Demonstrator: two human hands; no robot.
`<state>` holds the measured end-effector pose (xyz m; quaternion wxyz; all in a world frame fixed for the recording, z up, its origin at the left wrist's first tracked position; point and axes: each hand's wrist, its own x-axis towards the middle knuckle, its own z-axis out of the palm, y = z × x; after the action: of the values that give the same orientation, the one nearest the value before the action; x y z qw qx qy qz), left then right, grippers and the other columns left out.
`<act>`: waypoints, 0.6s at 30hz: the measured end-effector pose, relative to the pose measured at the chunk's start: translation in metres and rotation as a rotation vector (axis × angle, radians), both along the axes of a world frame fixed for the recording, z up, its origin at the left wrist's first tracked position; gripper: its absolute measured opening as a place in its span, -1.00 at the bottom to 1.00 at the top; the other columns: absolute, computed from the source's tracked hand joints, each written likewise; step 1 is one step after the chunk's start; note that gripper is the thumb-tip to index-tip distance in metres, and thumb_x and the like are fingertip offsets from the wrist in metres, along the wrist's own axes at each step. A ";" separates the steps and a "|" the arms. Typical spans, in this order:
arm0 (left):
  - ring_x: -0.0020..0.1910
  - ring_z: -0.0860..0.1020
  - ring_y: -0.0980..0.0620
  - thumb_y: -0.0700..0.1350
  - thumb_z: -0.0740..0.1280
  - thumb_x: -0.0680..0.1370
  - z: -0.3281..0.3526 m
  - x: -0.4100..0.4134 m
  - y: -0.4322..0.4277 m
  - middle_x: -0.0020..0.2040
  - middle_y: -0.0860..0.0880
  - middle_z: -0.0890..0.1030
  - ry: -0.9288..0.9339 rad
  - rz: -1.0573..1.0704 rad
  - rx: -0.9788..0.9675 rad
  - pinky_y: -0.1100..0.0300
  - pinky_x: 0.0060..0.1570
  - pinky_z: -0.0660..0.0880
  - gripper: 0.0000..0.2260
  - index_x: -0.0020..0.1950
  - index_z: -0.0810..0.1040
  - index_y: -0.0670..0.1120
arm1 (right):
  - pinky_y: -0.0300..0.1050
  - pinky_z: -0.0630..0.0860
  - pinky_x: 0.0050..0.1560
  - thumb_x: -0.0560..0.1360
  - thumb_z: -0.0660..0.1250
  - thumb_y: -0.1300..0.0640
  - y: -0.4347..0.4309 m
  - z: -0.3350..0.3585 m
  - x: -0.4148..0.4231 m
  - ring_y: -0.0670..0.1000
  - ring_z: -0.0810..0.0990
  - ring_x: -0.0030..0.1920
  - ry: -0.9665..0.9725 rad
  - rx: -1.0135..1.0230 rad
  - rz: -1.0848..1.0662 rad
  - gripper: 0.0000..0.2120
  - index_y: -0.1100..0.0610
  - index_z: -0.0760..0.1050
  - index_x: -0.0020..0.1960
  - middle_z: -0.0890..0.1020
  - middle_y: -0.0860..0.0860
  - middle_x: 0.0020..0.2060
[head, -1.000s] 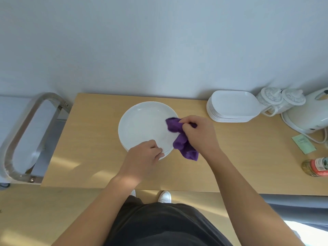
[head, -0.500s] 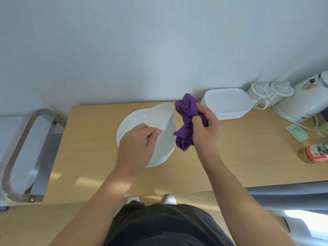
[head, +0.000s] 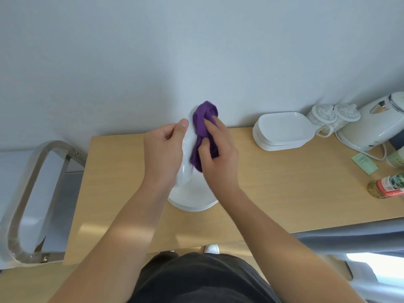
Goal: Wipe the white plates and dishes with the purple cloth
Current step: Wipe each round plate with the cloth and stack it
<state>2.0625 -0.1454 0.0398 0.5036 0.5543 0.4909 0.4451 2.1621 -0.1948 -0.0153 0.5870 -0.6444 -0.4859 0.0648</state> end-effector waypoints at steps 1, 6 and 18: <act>-0.31 0.17 -0.05 -0.05 0.36 0.59 -0.001 -0.001 0.004 -0.36 -0.06 0.23 -0.047 0.006 -0.027 0.14 -0.28 0.18 -0.55 -0.33 0.34 -0.35 | -0.11 0.37 0.38 0.52 0.26 0.39 -0.007 -0.006 -0.010 -0.09 0.44 0.36 -0.027 0.034 0.007 -0.64 0.25 0.56 0.29 0.50 -0.01 0.34; -0.31 0.34 -0.01 -0.08 0.37 0.59 0.000 -0.004 0.011 -0.33 -0.11 0.43 -0.176 -0.028 -0.110 0.11 -0.24 0.34 -0.63 -0.25 0.52 -0.37 | 0.13 0.37 0.40 0.52 0.21 0.37 -0.013 -0.015 -0.030 0.15 0.44 0.39 -0.233 0.146 0.023 -0.66 0.30 0.58 0.25 0.54 0.14 0.33; -0.34 0.09 0.01 -0.09 0.36 0.60 0.001 -0.021 0.011 -0.41 0.05 0.10 -0.007 -0.079 0.004 0.16 -0.35 0.05 -0.54 -0.37 0.17 -0.12 | -0.15 0.55 -0.25 0.53 0.20 0.26 0.040 0.043 0.004 -0.09 0.58 -0.31 0.502 -0.221 -0.073 -0.68 -0.07 0.66 0.01 0.63 -0.18 -0.29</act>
<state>2.0420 -0.1342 0.0412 0.5215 0.5726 0.4659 0.4278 2.1663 -0.1550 0.0273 0.6170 -0.6854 -0.2917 0.2539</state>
